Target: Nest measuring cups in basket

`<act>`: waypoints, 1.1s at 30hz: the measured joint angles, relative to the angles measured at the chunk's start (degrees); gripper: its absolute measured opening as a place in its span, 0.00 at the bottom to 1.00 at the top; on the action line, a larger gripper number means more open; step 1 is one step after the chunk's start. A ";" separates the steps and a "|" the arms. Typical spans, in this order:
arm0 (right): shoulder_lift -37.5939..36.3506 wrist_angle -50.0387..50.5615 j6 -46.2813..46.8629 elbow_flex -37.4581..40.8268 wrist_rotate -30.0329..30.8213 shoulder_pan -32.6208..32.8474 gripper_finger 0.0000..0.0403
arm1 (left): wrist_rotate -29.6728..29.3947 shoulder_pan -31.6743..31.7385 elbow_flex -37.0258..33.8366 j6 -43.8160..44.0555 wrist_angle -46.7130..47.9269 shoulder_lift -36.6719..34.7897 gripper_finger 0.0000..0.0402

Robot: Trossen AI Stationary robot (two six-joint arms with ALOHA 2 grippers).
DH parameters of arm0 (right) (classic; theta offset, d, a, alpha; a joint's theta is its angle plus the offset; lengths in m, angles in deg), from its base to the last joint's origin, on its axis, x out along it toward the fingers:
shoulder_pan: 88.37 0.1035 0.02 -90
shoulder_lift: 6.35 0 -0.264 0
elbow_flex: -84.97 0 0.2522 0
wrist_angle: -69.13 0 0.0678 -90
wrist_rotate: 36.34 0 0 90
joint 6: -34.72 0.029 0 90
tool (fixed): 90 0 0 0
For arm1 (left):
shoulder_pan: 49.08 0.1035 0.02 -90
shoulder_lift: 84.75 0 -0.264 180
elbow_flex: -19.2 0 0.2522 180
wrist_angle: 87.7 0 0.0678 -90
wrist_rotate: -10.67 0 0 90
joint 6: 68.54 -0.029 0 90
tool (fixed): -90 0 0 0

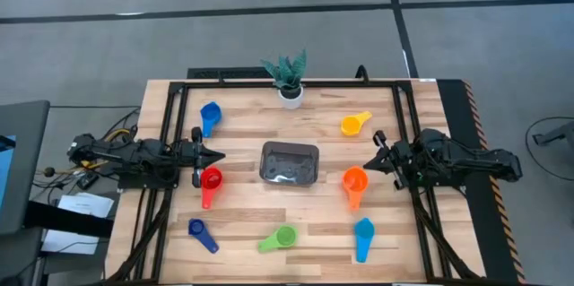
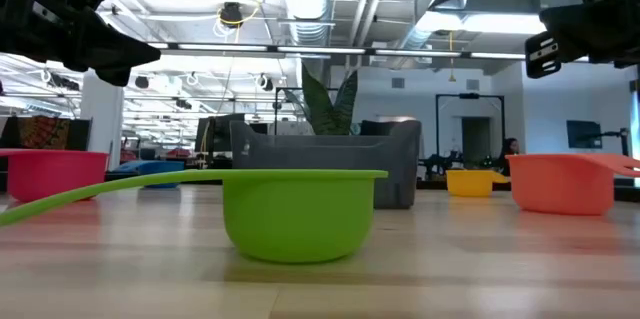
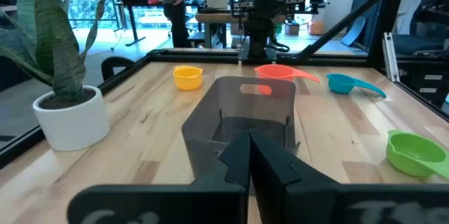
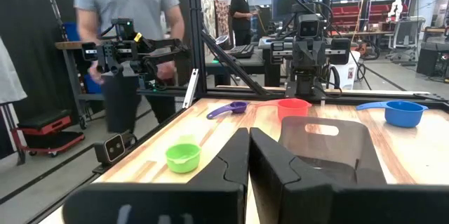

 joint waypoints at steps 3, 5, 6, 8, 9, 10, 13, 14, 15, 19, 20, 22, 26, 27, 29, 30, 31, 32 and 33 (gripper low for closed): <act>0.00 0.00 0.00 0.00 0.00 -0.01 0.09 | 0.00 0.00 0.00 0.00 0.00 0.00 0.00; -0.02 -0.01 -0.02 0.00 0.01 -0.02 0.09 | 0.01 0.00 -0.01 0.00 -0.01 -0.01 0.00; 0.00 0.01 0.00 0.01 0.00 -0.02 0.09 | 0.00 0.01 -0.01 0.00 -0.01 -0.01 0.00; -0.02 0.01 0.00 0.00 -0.01 -0.01 0.09 | 0.01 0.00 0.00 0.00 0.00 -0.01 0.00; 0.00 0.01 0.00 0.01 0.01 -0.02 0.09 | 0.01 0.01 0.00 0.00 0.00 0.00 0.00; -0.01 0.00 -0.01 0.00 0.00 -0.02 0.09 | 0.01 0.01 -0.01 0.00 -0.01 0.00 0.00; -0.02 0.00 0.00 0.00 0.00 -0.01 0.09 | -0.01 -0.01 0.00 0.00 -0.01 -0.01 0.00; -0.01 0.00 0.00 0.00 0.00 -0.01 0.09 | 0.01 0.01 -0.01 0.00 0.01 0.00 0.00; -0.02 -0.01 -0.02 0.01 -0.01 -0.02 0.09 | 0.01 0.00 0.00 0.00 -0.01 0.00 0.00; -0.02 0.00 0.00 0.00 0.00 -0.01 0.09 | -0.56 0.04 -0.07 -3.25 -0.14 0.01 0.00; -0.01 0.00 0.00 0.00 0.00 0.00 0.09 | -1.71 0.12 -0.07 -7.91 -0.29 0.01 0.00; -0.02 0.01 0.00 0.00 0.01 -0.02 0.09 | -4.61 0.29 -0.07 -18.43 -0.46 0.01 0.00; -0.02 0.01 0.00 0.01 -0.01 -0.02 0.09 | -8.42 0.32 -0.09 -32.13 -0.63 0.01 0.00; -0.02 0.01 0.00 -0.01 0.01 -0.01 0.09 | -8.99 0.32 -0.09 -34.09 -0.63 0.01 0.00; -0.02 0.00 -0.01 0.01 0.00 -0.01 0.09 | -9.45 0.32 -0.09 -37.33 -0.71 -0.01 0.00; -0.02 -0.01 -0.01 -0.01 0.00 -0.02 0.09 | -9.45 0.32 -0.09 -38.38 -0.73 0.01 0.00; -0.02 0.01 0.00 -0.01 -0.01 -0.02 0.09 | -9.44 0.32 -0.09 -38.99 -0.72 0.01 0.00; -0.02 -0.01 0.00 0.01 0.01 -0.02 0.09 | -9.47 0.32 -0.09 -39.20 -0.73 0.01 0.00; -0.02 0.01 0.00 -0.01 -0.01 0.00 0.09 | -9.47 0.32 -0.09 -39.15 -0.73 0.01 0.00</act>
